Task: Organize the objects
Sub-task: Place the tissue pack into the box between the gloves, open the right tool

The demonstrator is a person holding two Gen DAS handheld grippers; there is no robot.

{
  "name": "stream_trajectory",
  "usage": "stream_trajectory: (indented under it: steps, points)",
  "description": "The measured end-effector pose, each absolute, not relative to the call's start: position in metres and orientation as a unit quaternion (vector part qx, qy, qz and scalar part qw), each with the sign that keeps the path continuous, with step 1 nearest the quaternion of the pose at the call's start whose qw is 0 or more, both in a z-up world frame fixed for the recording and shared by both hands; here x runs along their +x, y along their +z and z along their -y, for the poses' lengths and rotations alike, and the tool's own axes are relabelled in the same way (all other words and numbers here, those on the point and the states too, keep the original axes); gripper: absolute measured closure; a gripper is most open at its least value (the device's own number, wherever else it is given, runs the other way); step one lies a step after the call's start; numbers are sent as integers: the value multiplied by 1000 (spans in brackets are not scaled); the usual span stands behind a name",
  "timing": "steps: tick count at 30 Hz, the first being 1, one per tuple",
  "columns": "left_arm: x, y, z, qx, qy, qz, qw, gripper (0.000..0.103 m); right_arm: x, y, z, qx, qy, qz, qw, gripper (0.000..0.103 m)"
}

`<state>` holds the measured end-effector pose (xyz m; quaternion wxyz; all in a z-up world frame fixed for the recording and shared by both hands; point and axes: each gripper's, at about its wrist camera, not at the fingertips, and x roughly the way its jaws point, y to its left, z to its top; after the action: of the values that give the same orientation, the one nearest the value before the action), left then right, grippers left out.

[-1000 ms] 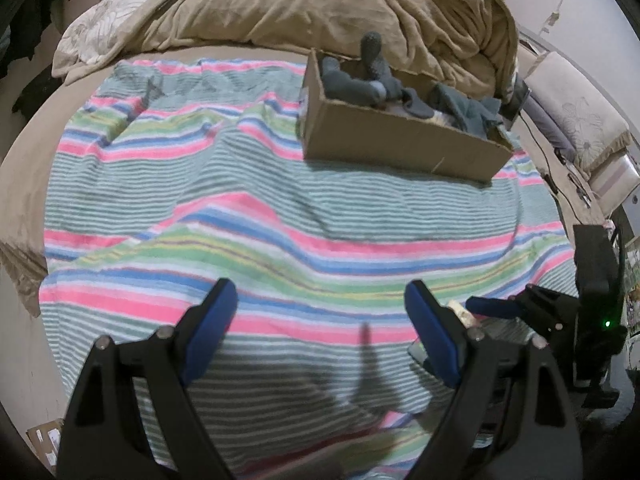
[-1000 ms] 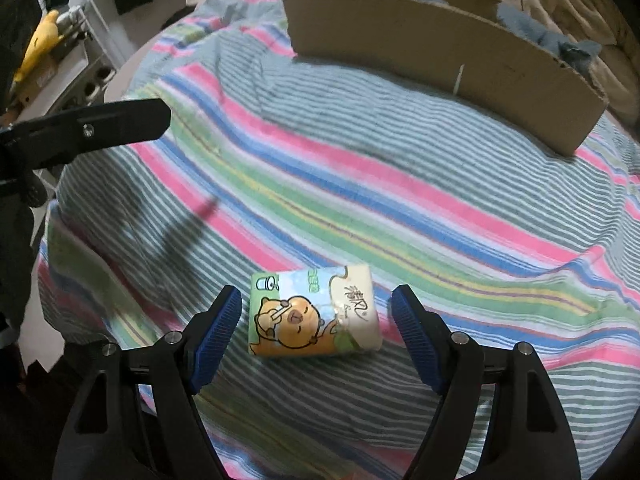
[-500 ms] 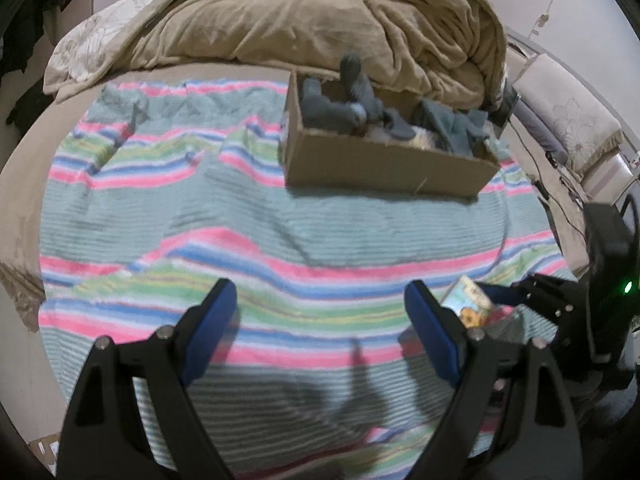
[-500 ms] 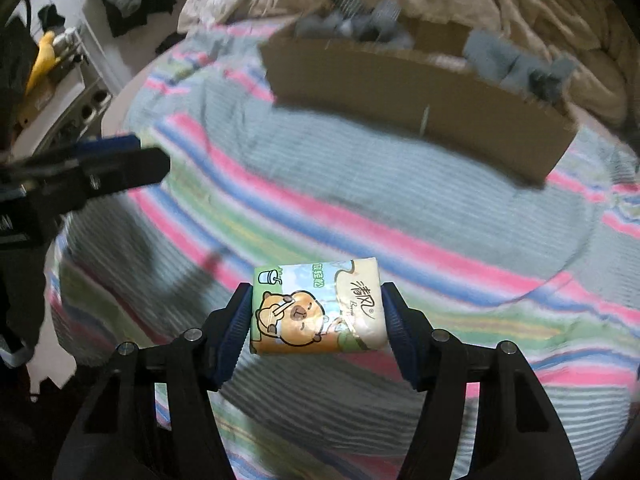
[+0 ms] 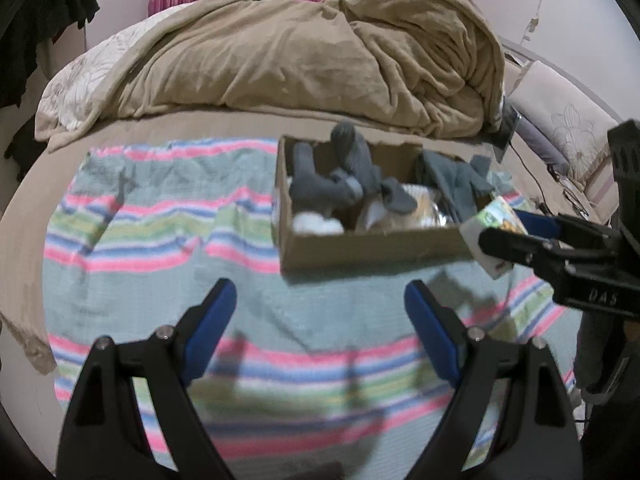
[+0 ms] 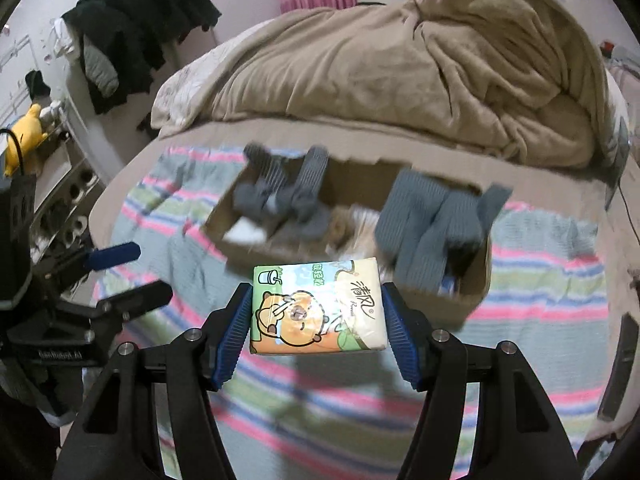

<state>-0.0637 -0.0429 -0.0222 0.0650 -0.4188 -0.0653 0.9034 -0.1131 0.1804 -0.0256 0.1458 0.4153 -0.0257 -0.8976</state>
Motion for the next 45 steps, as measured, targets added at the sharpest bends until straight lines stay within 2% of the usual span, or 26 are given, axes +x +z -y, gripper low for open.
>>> stream_trajectory:
  steps: [16, 27, 36, 45]
  points:
    - [-130, -24, 50, -404, 909, 73, 70, 16, -186, -37, -189, 410, -901, 59, 126, 36]
    - [-165, -38, 51, -410, 907, 73, 69, 16, -227, -65, -186, 429, -894, 59, 117, 37]
    - [-176, -61, 53, -427, 899, 79, 64, 16, -236, -83, -180, 440, -890, 49, 108, 36]
    - [-170, -52, 55, -422, 901, 82, 60, 16, -233, -77, -180, 434, -893, 49, 110, 32]
